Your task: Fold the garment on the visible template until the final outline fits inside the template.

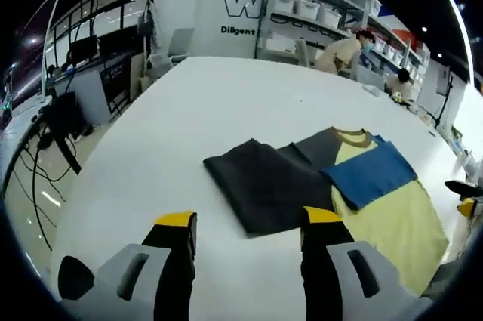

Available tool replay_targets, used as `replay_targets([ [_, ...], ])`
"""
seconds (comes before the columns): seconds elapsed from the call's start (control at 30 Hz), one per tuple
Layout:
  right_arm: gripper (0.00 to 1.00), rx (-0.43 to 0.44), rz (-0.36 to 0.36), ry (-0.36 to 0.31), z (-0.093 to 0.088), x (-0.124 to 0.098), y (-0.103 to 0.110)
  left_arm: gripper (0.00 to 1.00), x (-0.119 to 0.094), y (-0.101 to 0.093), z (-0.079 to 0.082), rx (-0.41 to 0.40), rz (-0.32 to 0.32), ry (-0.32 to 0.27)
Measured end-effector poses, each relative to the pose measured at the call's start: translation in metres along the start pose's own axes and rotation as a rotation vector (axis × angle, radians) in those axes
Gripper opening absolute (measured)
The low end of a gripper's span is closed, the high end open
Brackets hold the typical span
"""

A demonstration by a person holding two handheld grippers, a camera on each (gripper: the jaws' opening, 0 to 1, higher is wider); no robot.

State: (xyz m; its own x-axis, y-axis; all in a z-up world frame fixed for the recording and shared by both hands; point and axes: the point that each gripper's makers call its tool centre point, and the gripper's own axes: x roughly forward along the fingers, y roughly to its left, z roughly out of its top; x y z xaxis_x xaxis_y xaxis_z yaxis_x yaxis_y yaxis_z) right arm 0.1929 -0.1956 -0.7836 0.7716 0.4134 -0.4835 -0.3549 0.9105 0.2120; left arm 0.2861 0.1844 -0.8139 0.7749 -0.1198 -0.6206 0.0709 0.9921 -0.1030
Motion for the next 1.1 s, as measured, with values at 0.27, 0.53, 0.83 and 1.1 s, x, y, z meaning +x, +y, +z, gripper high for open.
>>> replay_targets([
  [0.27, 0.99, 0.012, 0.002, 0.014, -0.005, -0.003, 0.003, 0.44, 0.024, 0.000, -0.016, -0.040, 0.019, 0.087],
  [0.53, 0.99, -0.027, -0.026, 0.016, -0.003, -0.009, 0.000, 0.35, 0.037, -0.004, -0.023, -0.071, 0.006, 0.139],
  [0.83, 0.99, -0.003, -0.012, -0.010, 0.004, -0.015, 0.008, 0.07, 0.039, 0.001, -0.022, -0.025, 0.035, 0.143],
  [1.1, 0.99, -0.012, 0.000, -0.019, 0.013, -0.020, 0.016, 0.05, 0.035, -0.005, -0.006, 0.030, 0.023, 0.096],
])
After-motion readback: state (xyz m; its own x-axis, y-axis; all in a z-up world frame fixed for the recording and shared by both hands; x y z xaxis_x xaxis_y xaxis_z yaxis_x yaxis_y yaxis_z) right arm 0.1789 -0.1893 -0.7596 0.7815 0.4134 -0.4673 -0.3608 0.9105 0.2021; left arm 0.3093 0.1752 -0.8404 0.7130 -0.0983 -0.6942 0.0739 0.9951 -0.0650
